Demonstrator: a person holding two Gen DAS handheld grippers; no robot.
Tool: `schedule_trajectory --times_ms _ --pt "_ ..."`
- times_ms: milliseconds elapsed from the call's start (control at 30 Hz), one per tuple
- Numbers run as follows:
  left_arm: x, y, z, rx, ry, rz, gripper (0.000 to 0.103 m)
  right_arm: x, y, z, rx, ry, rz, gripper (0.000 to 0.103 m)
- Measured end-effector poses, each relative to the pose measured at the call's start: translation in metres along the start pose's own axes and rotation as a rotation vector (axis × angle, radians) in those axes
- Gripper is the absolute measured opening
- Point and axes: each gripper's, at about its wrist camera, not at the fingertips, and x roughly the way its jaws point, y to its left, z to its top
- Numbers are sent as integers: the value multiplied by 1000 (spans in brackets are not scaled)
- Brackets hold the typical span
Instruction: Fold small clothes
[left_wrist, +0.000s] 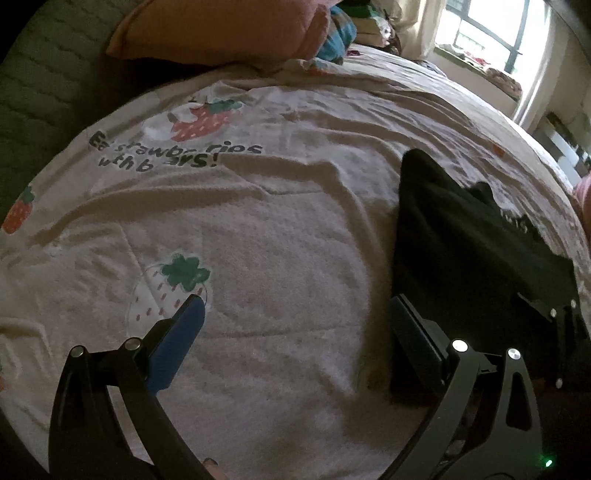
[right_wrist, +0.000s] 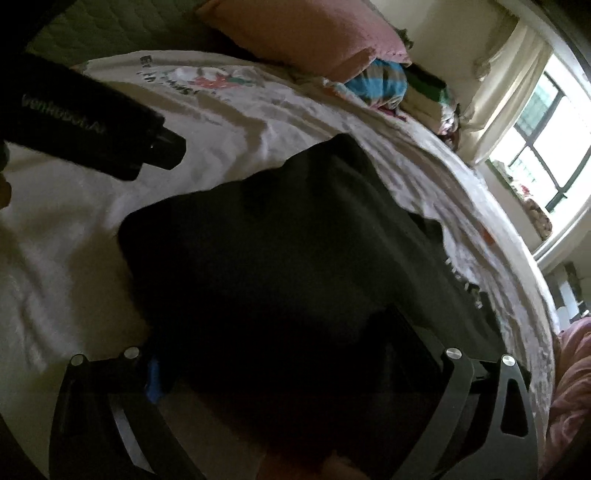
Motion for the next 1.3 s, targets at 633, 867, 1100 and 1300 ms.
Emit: schedule_trajectory --times_ms 633,867,1100,1300 --pt "47 -71 43 -110 181 -339 93 -52 -24 -18 49 -221 -30 20" --pt "57 -82 45 -122 206 -371 69 -66 -38 -27 107 -256 -24 17" --pt "18 -121 50 -22 126 -404 21 -86 -54 -38 162 -301 -44 16" --pt "-18 -155 53 50 69 -420 20 -115 -76 -57 222 -353 -102 15"
